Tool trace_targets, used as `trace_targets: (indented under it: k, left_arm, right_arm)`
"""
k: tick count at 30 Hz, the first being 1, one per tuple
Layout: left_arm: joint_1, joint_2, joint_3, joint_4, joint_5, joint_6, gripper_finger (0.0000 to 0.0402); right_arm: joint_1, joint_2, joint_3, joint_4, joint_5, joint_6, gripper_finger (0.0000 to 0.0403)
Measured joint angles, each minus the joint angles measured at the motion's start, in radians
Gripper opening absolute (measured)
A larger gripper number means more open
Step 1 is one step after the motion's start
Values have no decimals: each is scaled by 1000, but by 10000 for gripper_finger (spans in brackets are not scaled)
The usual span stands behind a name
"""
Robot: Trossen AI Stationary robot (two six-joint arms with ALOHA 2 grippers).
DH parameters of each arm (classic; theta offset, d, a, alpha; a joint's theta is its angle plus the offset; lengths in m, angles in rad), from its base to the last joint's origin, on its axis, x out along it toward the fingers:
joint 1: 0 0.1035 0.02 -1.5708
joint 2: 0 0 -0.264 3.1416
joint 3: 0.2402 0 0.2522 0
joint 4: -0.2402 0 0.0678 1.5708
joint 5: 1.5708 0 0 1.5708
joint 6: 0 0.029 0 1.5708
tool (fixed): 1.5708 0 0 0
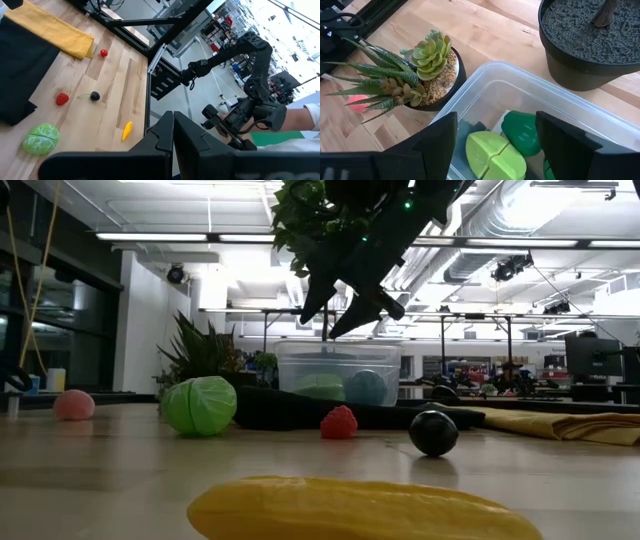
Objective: Pick and placing Produce into tupperware
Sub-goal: Put the starfruit into the transparent bin, then put the cabbage into the transparent bin
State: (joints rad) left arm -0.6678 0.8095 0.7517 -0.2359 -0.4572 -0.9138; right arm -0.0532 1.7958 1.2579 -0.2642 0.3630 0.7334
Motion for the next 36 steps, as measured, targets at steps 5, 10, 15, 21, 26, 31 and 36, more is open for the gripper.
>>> trace_targets:
  k: [5, 10, 15, 21, 26, 31, 36]
  left_arm:
    - [0, 0, 0, 0, 0, 0, 1]
    - [0, 0, 0, -1, 0, 0, 1]
    - [0, 0, 0, -1, 0, 0, 1]
    - [0, 0, 0, -2, 0, 0, 1]
    - [0, 0, 0, -2, 0, 0, 1]
    - [0, 0, 0, -3, 3, 0, 1]
    - [0, 0, 0, -2, 46, 24, 1]
  right_arm:
    - [0, 0, 0, 0, -3, 10, 261]
    - [5, -4, 6, 11, -54, 27, 261]
    - [27, -4, 35, 13, -79, 26, 261]
    - [53, -5, 77, 10, -79, 10, 261]
    - [78, -5, 112, 6, -98, -1, 261]
    - [117, -6, 152, 7, -192, -33, 261]
    - [168, -6, 194, 7, -354, -101, 261]
